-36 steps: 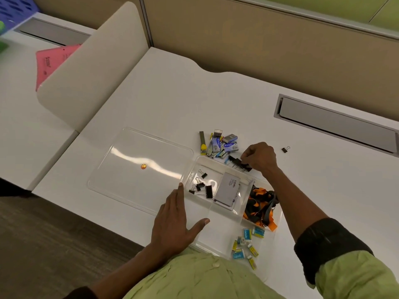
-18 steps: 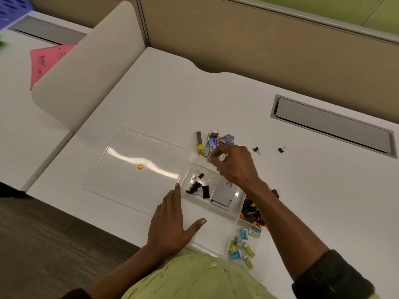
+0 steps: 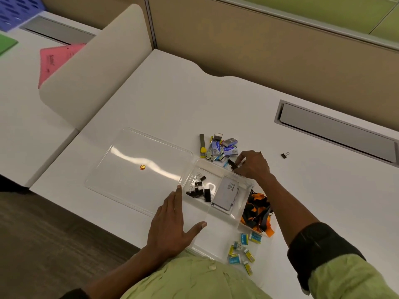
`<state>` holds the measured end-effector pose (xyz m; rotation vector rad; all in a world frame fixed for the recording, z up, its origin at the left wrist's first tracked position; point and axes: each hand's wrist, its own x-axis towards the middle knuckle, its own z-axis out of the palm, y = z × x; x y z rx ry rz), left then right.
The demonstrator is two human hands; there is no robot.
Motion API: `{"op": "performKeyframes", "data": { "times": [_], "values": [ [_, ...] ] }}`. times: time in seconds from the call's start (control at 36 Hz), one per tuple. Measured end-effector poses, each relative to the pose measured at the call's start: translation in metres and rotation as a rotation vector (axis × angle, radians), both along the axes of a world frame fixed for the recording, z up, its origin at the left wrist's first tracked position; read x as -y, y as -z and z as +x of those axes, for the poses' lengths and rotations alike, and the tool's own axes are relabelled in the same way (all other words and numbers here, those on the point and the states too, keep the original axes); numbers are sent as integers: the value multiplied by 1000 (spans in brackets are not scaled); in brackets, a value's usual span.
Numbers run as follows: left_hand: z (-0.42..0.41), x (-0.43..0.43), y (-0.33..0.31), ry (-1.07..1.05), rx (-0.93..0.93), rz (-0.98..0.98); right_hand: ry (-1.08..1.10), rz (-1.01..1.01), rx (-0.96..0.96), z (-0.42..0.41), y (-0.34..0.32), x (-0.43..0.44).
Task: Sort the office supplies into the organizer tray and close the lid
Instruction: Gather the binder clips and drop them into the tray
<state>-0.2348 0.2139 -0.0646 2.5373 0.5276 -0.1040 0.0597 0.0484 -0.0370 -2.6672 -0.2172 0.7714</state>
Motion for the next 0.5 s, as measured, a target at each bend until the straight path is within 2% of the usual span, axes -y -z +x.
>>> {"op": "performKeyframes", "data": {
  "times": [0.08,0.31,0.5],
  "values": [
    [0,0,0,0,-9,-6,105,64,-37,-1,0,1],
    [-1,0,2,3,10,-20,207,103,71,-5,-4,12],
    [-2,0,3,-1,9,-16,244,268,312,-11,-52,13]
  ]
}}
